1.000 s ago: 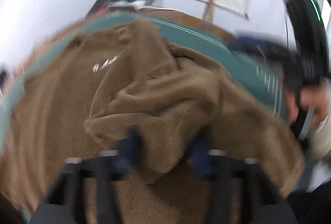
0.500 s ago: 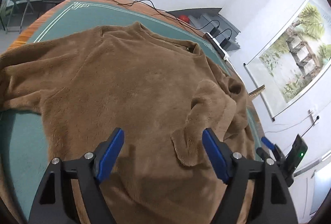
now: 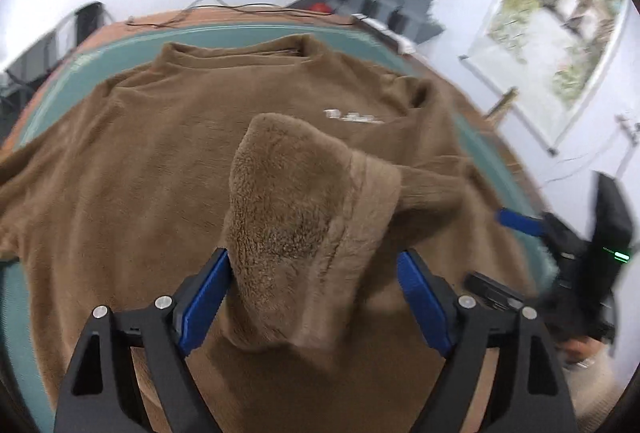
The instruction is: Fold clothes
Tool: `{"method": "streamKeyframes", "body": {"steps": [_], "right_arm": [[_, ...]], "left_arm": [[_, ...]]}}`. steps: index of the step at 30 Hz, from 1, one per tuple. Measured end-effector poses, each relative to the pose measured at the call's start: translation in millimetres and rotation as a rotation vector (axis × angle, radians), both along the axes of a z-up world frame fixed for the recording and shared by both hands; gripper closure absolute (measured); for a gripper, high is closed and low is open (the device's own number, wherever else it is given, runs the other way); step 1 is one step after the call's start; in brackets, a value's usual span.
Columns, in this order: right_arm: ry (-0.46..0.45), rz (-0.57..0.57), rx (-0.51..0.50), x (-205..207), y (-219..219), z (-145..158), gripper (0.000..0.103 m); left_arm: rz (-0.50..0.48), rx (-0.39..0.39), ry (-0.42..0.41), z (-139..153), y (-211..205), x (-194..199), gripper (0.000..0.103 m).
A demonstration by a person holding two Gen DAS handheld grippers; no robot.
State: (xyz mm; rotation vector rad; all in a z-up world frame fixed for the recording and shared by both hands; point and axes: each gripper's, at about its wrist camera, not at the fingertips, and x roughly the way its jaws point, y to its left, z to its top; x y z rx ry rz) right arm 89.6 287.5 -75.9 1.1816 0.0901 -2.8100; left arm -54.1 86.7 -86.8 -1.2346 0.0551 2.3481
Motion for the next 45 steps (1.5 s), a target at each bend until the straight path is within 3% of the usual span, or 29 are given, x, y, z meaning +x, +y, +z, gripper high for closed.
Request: {"method": "streamKeyframes", "body": {"steps": [3, 7, 13, 15, 18, 28, 30, 31, 32, 35, 39, 43, 45], "right_arm": [[-0.018, -0.003, 0.007, -2.8, -1.3, -3.4, 0.001], [-0.037, -0.010, -0.003, -5.5, -0.2, -6.4, 0.001], [-0.062, -0.027, -0.013, -8.6, 1.9, -9.5, 0.001], [-0.073, -0.025, -0.002, -10.1, -0.5, -10.9, 0.001], [-0.078, -0.023, 0.014, -10.1, -4.4, -11.5, 0.001], [-0.085, -0.029, 0.023, -11.1, -5.4, -13.5, 0.001], [-0.087, -0.029, 0.017, -11.6, -4.4, -13.6, 0.001], [-0.090, -0.028, 0.014, -11.9, -4.2, -13.9, 0.001], [-0.092, -0.028, 0.011, -12.2, -4.0, -14.1, 0.001], [-0.093, -0.027, 0.010, -12.9, -3.9, -14.3, 0.001], [-0.105, -0.008, 0.004, -14.2, -1.3, -14.4, 0.001], [-0.076, 0.017, 0.104, -13.7, 0.8, -1.3, 0.001], [-0.044, 0.008, 0.155, -15.0, 6.0, 10.1, 0.001]], "left_arm": [[0.087, 0.030, -0.043, -11.0, -19.3, -19.7, 0.018], [0.194, 0.125, -0.071, -7.3, -61.8, -27.5, 0.043], [0.353, 0.265, -0.073, 0.4, -137.8, -28.2, 0.044], [0.359, 0.305, -0.105, -6.1, -153.0, -29.1, 0.040], [0.330, 0.350, -0.142, -13.0, -160.6, -23.1, 0.025], [0.237, 0.329, -0.231, -30.2, -130.1, -41.6, 0.024], [0.232, 0.307, -0.245, -33.8, -125.5, -42.7, 0.043], [0.237, 0.294, -0.258, -36.1, -124.4, -44.5, 0.074], [0.241, 0.289, -0.262, -35.8, -123.6, -45.6, 0.076], [0.240, 0.298, -0.214, -20.5, -121.2, -44.5, 0.077], [0.199, 0.412, -0.067, 42.2, -122.8, -38.1, 0.077], [0.229, 0.520, 0.063, 99.0, -144.3, -40.3, 0.077], [0.261, 0.542, 0.092, 110.1, -156.9, -44.9, 0.077]]}}
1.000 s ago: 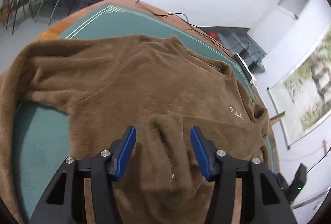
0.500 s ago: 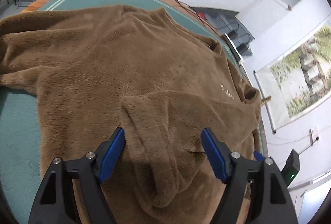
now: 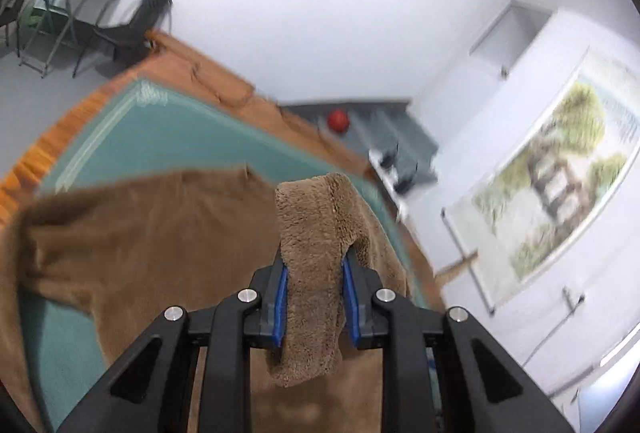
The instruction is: Fold clothes
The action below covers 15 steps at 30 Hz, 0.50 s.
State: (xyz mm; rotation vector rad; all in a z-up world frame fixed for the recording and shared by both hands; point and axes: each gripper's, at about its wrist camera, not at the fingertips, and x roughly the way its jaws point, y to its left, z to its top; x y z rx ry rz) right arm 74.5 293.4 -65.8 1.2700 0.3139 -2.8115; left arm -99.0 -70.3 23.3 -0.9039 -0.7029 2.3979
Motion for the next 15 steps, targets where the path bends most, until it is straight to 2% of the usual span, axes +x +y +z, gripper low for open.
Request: {"method": "streamKeyframes", "body": {"steps": [3, 7, 10, 15], "right_arm": [[0.047, -0.033, 0.048, -11.5, 12.3, 14.2, 0.001], [0.060, -0.018, 0.065, -41.5, 14.8, 21.3, 0.001], [0.059, 0.003, 0.131, -68.5, 8.9, 19.1, 0.001], [-0.047, -0.012, 0.154, -104.7, 25.7, 3.1, 0.001]], "left_arm": [[0.040, 0.015, -0.021, -1.3, -15.4, -9.0, 0.077], [0.044, 0.030, -0.114, -29.1, -21.7, -21.6, 0.077], [0.054, 0.018, -0.146, -46.2, -29.2, -16.7, 0.077], [0.096, -0.032, -0.196, -77.7, -49.8, 4.9, 0.076]]}}
